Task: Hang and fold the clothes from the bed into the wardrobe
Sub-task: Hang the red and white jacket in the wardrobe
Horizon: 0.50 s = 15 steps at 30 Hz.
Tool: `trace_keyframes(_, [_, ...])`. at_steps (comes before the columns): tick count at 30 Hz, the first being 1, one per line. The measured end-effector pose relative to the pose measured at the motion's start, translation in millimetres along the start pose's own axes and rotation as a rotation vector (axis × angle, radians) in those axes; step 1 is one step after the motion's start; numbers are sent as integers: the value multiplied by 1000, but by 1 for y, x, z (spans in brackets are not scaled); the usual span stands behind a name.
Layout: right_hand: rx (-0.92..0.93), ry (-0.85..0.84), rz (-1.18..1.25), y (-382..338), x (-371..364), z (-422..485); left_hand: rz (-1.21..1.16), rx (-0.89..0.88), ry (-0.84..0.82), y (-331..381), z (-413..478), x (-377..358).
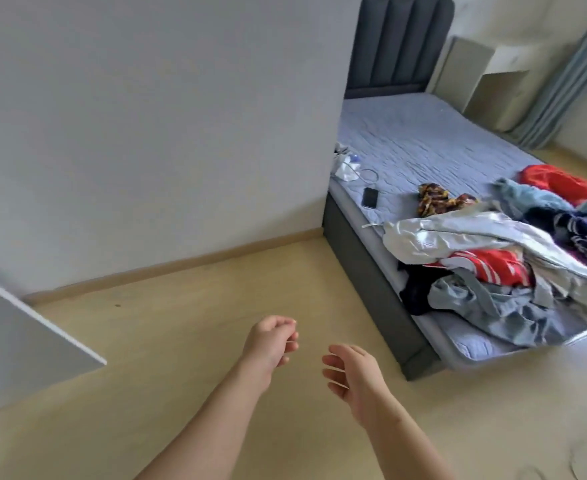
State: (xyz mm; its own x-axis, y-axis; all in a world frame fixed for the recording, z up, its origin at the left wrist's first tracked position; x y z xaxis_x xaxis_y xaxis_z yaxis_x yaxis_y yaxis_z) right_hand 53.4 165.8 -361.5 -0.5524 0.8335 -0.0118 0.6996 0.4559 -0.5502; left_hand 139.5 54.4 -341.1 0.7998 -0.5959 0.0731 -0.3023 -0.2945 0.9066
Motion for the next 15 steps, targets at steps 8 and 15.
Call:
trace_keyframes(8, [-32, 141, 254, -41, 131, 31, 89, 0, -220, 22, 27, -153])
trace_keyframes(15, [-74, 179, 377, -98, 181, 87, 168, -6, -311, 46, 96, -237])
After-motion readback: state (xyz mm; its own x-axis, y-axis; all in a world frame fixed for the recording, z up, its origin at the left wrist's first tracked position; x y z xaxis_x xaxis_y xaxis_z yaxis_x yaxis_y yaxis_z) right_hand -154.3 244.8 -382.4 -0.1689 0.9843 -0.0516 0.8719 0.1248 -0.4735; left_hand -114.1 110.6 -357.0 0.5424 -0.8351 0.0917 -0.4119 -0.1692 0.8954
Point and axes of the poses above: each hand's wrist, its own z-axis towards the middle knuckle, its own x-axis out of the back of the hand, y = z × x, the point moved 1 cm from there along z, towards the middle knuckle, and after that the axes turned 11 degrees about -x, right-handed, at the moved point
